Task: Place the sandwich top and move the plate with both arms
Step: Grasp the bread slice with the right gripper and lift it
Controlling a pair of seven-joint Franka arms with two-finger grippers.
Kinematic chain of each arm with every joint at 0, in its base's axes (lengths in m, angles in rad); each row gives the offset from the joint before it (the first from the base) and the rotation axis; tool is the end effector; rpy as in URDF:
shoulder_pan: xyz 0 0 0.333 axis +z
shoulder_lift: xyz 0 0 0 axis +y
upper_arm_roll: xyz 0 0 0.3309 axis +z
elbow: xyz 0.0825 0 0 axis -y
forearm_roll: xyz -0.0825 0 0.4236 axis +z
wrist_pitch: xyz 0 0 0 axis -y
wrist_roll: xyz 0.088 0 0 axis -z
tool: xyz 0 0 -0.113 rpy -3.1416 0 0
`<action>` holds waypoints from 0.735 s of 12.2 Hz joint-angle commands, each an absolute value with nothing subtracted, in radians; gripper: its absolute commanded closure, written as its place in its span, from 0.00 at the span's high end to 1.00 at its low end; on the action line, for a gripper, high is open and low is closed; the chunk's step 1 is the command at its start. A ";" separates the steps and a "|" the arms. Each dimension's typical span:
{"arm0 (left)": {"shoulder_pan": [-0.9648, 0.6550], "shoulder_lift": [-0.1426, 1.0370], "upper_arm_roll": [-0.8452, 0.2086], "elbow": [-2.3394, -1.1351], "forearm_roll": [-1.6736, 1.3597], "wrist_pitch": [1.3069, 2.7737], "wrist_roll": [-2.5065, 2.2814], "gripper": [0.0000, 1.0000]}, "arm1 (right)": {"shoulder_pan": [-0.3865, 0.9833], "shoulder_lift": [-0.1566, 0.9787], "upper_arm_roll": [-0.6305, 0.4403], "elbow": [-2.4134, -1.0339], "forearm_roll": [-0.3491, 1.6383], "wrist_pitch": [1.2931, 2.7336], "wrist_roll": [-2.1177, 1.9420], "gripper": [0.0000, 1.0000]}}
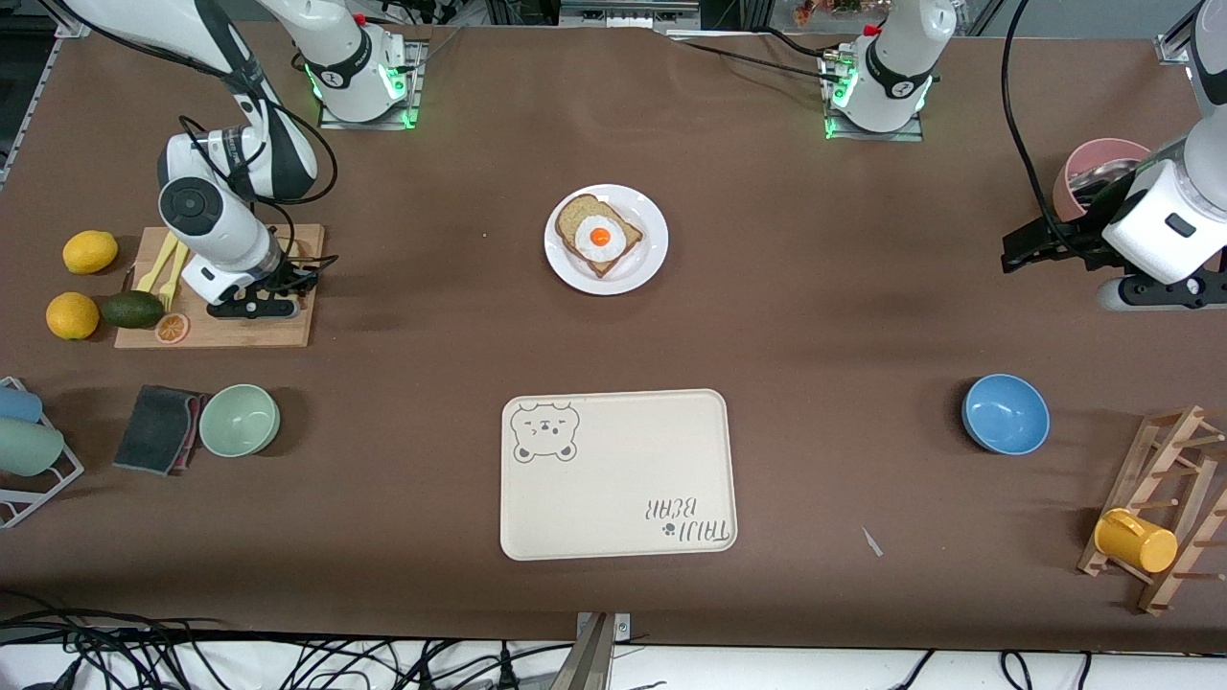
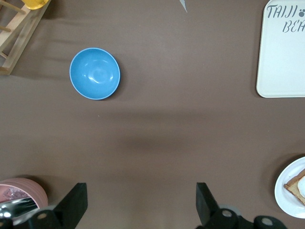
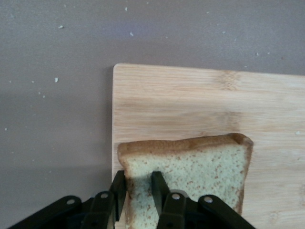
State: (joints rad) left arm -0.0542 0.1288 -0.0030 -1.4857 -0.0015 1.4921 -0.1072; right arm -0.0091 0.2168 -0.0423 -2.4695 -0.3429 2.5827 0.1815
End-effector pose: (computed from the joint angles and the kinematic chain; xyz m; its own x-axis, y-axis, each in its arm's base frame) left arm 0.6236 -0.0358 0.5916 0.9913 0.0503 -0.1216 0.0493 -0.9987 -0.0112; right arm 0.4868 -0.0211 0.1724 0.9935 0.0595 -0.0972 0.0761 -0.9813 0.1769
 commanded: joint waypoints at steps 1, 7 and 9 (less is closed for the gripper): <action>-0.052 0.135 -0.003 -1.463 -0.025 1.488 -0.103 1.00 | -0.005 0.238 -0.037 -2.462 -0.368 2.551 0.238 0.08; -0.051 0.135 -0.003 -1.463 -0.025 1.488 -0.104 1.00 | -0.005 0.198 -0.005 -2.337 -0.394 2.297 0.232 0.00; -0.052 0.135 -0.003 -1.463 -0.025 1.488 -0.104 1.00 | -0.005 0.190 0.024 -2.249 -0.387 2.131 0.244 0.00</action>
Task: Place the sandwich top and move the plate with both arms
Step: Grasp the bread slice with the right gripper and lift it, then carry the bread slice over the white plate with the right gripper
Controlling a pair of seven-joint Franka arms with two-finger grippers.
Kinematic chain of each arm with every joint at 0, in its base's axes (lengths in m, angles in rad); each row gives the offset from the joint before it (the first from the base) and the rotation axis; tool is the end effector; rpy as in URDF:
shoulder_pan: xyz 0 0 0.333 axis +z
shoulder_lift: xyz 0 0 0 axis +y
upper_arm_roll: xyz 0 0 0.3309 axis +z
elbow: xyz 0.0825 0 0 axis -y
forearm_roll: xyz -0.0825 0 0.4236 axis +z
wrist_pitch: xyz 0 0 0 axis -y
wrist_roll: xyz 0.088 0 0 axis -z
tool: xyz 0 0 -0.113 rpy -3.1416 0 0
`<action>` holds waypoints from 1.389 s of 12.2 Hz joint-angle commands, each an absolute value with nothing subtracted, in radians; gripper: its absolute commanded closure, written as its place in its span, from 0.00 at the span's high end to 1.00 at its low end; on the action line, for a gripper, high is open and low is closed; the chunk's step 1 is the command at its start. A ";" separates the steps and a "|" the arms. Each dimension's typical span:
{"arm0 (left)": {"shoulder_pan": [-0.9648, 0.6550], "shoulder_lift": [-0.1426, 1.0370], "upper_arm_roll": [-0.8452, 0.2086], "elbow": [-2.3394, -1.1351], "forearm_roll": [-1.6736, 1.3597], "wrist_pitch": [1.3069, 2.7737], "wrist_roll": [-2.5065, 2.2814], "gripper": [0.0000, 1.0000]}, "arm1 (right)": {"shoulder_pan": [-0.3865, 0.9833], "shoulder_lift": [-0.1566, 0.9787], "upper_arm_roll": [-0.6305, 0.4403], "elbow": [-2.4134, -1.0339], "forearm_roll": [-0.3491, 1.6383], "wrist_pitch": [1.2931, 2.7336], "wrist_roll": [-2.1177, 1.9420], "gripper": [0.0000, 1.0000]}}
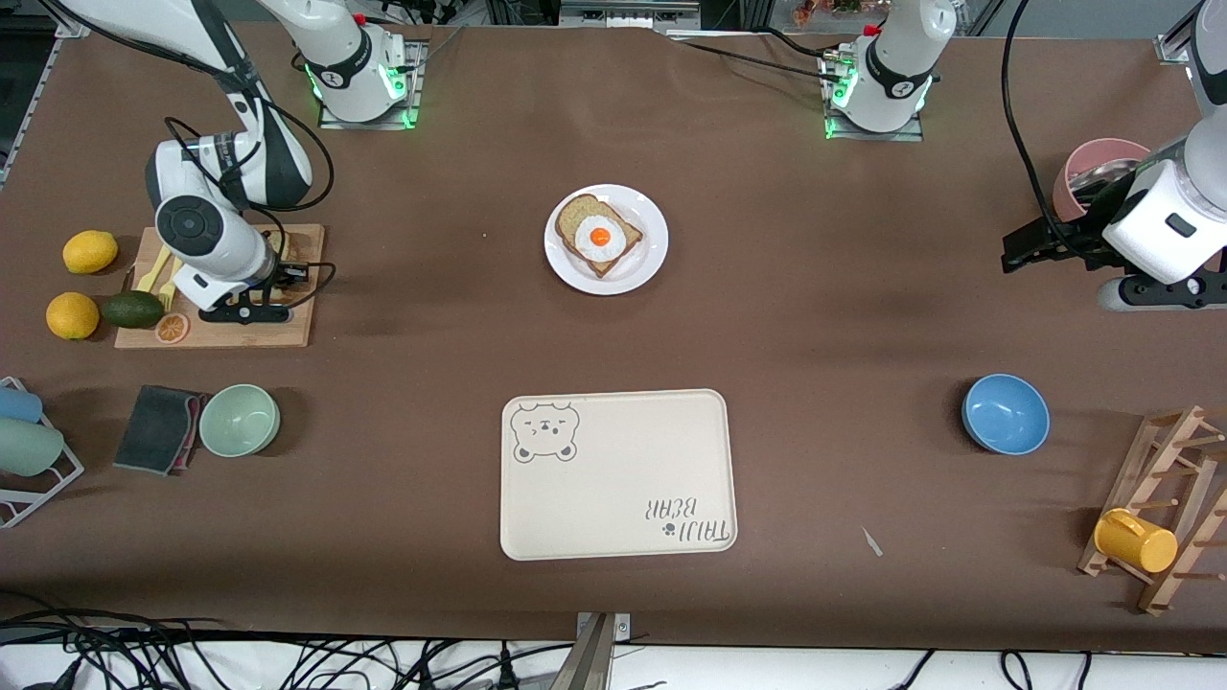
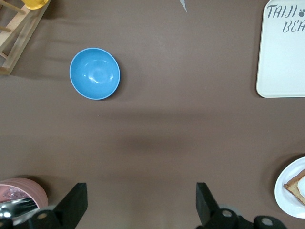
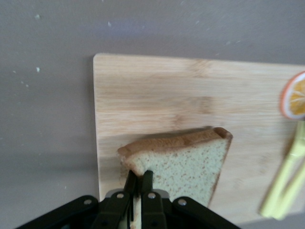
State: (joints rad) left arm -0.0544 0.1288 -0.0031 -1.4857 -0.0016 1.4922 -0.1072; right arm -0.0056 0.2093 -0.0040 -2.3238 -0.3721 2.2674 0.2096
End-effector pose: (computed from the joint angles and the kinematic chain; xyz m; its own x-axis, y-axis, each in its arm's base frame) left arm 0.6236 -0.0360 0.5916 0.9913 0.0500 -0.1215 0.0490 -0.9987 -0.0111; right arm 0.5161 -0.0160 0.2082 0.9709 0.0249 -0.2382 0.0894 -0.9604 0.2639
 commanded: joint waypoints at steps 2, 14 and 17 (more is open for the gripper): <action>-0.057 0.135 -0.005 -1.462 -0.025 1.488 -0.106 1.00 | -0.005 0.187 0.064 -2.202 -0.374 2.067 0.259 0.00; -0.058 0.135 -0.005 -1.460 -0.026 1.488 -0.110 1.00 | 0.197 0.366 0.621 -1.836 -0.219 1.950 0.878 0.00; -0.057 0.135 -0.003 -1.460 -0.026 1.488 -0.110 1.00 | 0.325 0.532 0.615 -1.651 -0.270 1.942 1.069 0.00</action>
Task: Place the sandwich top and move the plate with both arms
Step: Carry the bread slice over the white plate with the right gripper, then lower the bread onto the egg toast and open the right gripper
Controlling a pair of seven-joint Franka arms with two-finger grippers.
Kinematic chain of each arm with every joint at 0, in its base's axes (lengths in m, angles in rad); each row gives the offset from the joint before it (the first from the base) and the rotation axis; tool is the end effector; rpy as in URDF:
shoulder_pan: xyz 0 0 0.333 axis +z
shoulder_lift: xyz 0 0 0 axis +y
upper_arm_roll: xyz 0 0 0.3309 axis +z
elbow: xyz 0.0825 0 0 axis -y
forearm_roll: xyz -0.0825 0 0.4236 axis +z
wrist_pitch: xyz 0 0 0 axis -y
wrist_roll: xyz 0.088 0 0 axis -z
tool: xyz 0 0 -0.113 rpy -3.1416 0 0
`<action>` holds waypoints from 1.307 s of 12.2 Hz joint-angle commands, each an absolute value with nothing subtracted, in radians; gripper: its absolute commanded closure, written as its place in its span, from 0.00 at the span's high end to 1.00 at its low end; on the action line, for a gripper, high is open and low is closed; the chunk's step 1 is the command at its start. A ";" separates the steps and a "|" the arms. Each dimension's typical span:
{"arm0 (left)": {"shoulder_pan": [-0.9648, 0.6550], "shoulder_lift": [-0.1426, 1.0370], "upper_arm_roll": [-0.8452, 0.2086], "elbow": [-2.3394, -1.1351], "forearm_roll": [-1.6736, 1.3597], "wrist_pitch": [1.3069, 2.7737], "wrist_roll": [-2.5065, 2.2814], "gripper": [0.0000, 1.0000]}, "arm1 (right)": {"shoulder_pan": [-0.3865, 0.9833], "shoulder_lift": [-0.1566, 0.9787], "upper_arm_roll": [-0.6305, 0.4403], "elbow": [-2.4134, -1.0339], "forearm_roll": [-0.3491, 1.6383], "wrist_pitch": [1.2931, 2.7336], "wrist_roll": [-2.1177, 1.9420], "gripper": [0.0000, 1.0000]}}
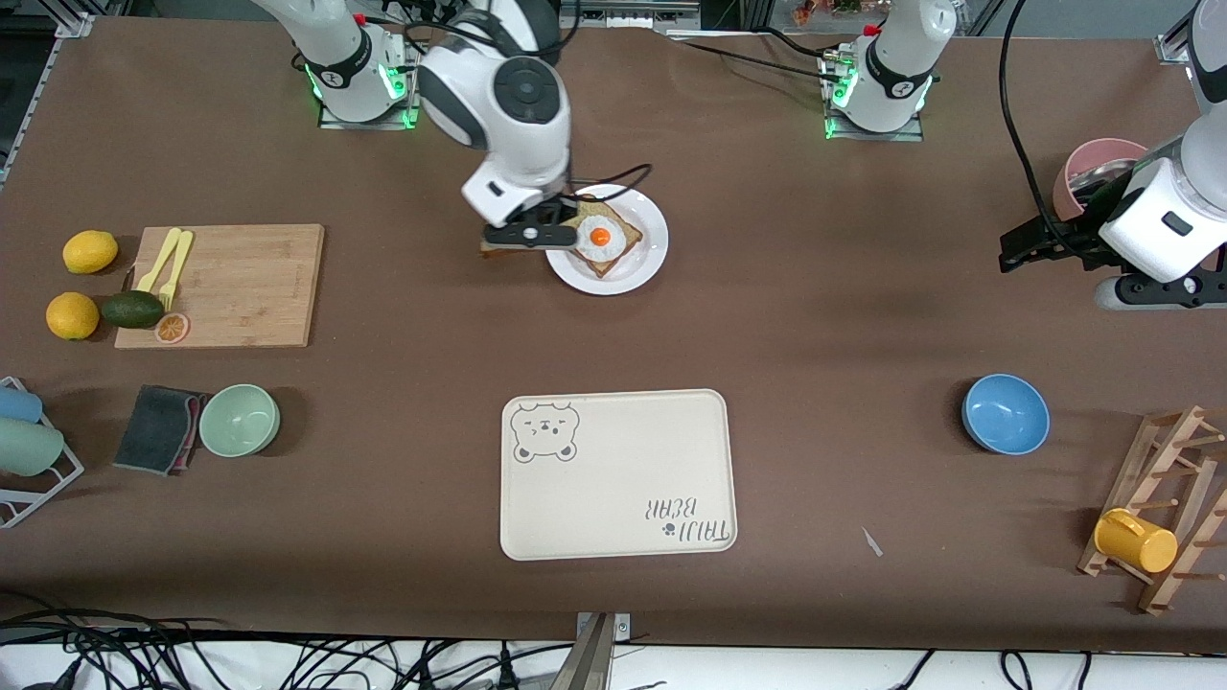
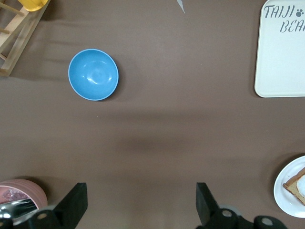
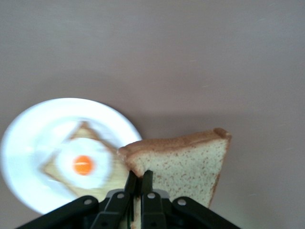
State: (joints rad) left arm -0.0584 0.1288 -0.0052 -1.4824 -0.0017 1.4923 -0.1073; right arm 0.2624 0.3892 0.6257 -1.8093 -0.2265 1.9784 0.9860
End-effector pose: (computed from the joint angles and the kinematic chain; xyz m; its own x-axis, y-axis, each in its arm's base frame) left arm 0.6236 -0.0397 0.5932 0.9920 0.0440 -0.1182 0.0430 -0.9990 -0.0103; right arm 0.4453 0.4825 0.3389 0.9947 -0.0175 -0.1009 -0.0077 -0.9953 0.0963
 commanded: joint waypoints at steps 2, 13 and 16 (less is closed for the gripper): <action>-0.057 0.135 -0.003 -1.460 -0.026 1.489 -0.107 1.00 | 0.379 0.613 0.614 -1.591 -0.304 1.940 1.136 0.00; -0.051 0.137 -0.003 -1.460 -0.026 1.491 -0.103 1.00 | 0.440 0.727 0.612 -1.519 -0.337 1.907 1.152 0.00; -0.049 0.137 -0.003 -1.460 -0.026 1.489 -0.103 1.00 | 0.446 0.750 0.612 -1.499 -0.376 1.919 1.154 0.00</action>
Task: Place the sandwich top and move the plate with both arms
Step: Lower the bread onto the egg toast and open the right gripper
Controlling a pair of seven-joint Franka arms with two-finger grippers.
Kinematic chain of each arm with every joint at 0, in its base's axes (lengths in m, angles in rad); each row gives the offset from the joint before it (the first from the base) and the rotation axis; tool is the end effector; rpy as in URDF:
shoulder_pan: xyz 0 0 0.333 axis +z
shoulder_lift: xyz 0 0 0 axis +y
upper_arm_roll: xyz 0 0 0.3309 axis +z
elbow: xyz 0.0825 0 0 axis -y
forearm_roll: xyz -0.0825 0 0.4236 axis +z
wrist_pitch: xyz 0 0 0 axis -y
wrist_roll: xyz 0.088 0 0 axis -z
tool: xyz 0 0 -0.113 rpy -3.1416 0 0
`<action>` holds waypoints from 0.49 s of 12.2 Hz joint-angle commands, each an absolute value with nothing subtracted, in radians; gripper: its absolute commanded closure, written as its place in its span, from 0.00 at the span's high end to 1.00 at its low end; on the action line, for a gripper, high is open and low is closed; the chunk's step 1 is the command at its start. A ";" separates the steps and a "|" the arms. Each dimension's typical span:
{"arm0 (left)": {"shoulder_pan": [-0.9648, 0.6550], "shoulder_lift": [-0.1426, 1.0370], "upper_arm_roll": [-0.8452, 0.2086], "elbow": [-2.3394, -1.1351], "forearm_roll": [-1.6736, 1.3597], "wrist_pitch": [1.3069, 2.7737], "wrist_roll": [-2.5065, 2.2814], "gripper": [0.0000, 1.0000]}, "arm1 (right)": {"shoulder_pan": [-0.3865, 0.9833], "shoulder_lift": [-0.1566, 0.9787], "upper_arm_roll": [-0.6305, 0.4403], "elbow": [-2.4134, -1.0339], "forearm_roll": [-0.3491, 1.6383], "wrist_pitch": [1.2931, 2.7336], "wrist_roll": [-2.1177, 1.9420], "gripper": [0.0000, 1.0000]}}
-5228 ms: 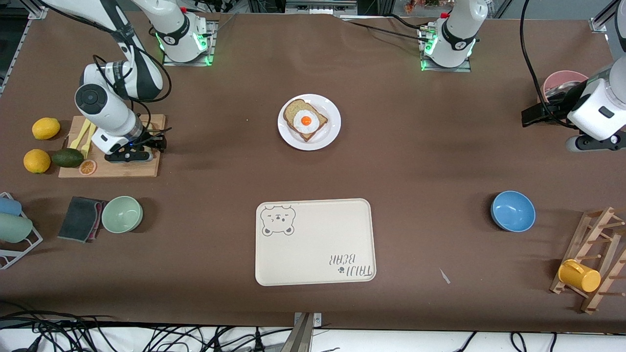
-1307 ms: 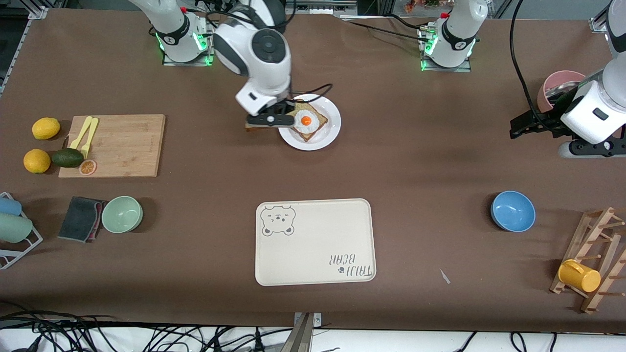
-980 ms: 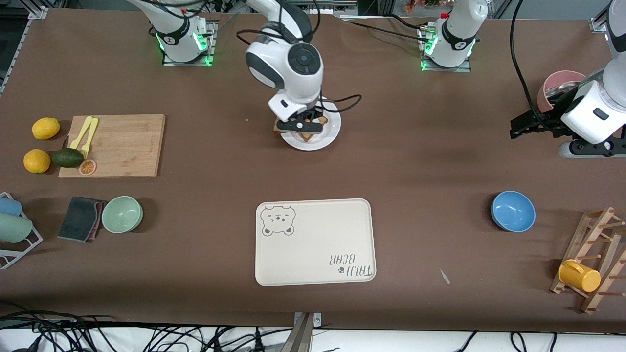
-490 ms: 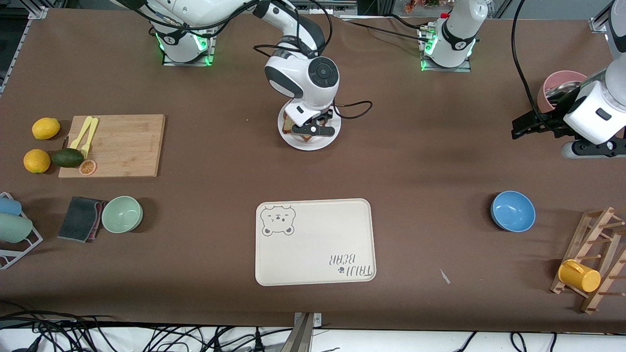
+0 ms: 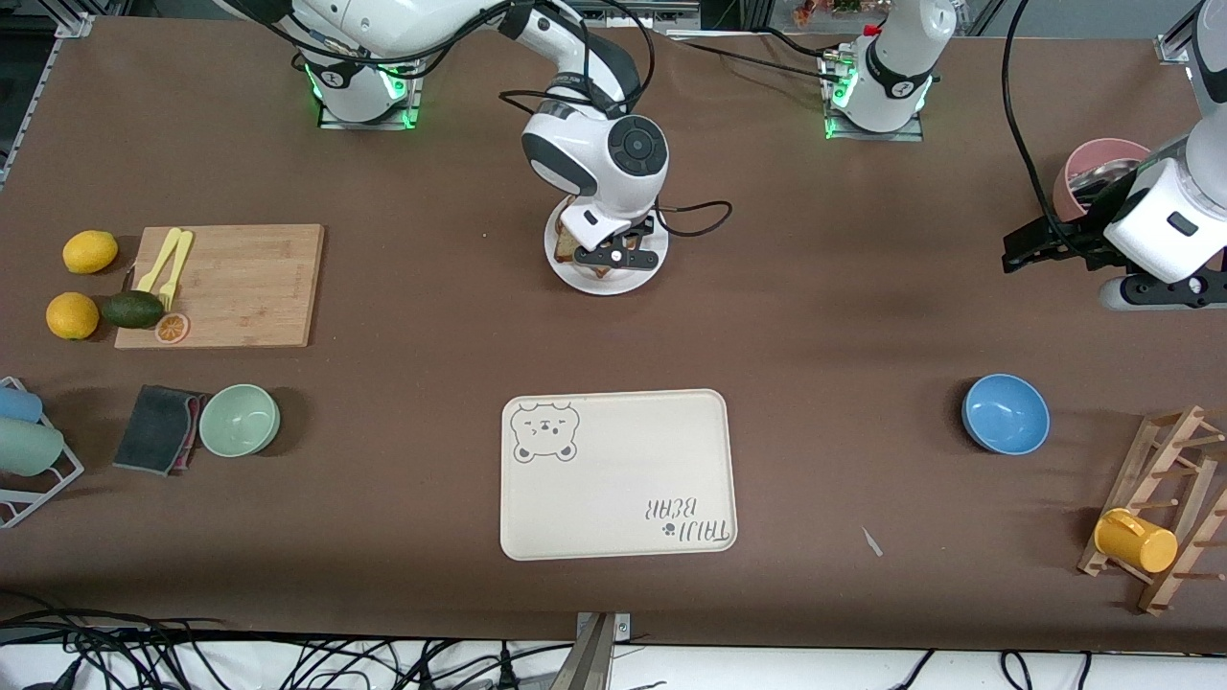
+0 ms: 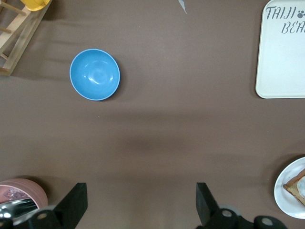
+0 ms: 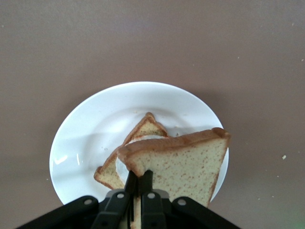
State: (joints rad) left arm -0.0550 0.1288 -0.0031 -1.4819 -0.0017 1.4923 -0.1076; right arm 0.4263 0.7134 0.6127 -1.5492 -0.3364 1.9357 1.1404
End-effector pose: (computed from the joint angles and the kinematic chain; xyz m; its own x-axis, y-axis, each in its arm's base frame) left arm 0.6238 -0.0364 0.5935 0.9918 0.0497 -0.1177 0.0488 -0.9988 -0.0106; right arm 0.4341 0.5719 0.2560 0.9849 -0.0392 -0.1685 -0.0185 -0.9923 0.1228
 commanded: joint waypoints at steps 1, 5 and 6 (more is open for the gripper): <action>-0.051 0.137 -0.003 -1.460 -0.026 1.489 -0.103 1.00 | 0.446 0.755 0.612 -1.499 -0.380 1.924 1.155 0.00; -0.055 0.137 -0.003 -1.460 -0.026 1.489 -0.103 1.00 | 0.448 0.755 0.614 -1.497 -0.380 1.925 1.163 0.00; -0.057 0.137 -0.003 -1.460 -0.026 1.489 -0.104 1.00 | 0.448 0.755 0.614 -1.497 -0.380 1.927 1.164 0.00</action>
